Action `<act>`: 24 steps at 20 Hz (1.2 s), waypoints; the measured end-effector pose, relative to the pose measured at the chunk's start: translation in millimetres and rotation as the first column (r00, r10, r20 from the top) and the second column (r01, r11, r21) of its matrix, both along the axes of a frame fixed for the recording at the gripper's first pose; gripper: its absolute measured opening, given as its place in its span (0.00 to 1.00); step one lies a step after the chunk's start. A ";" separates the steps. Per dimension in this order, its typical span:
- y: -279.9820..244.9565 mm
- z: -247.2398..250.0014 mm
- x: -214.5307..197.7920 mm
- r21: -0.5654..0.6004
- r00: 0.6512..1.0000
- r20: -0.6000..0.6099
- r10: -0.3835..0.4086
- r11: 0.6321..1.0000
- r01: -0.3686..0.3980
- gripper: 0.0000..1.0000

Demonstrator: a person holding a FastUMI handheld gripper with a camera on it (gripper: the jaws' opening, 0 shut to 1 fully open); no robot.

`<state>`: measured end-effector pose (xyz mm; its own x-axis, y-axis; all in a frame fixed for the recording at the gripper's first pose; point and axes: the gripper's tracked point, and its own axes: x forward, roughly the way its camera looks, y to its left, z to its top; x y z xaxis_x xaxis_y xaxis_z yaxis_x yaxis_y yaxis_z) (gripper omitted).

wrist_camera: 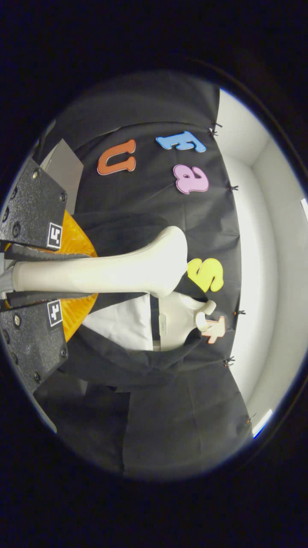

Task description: Iron the clothes twice with a garment steamer, once on the left side and once on the right side.

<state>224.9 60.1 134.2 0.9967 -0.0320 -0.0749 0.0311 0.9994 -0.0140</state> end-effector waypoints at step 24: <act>-37.2 -150.4 -34.1 0.026 0.981 -0.189 -0.047 0.998 0.053 0.30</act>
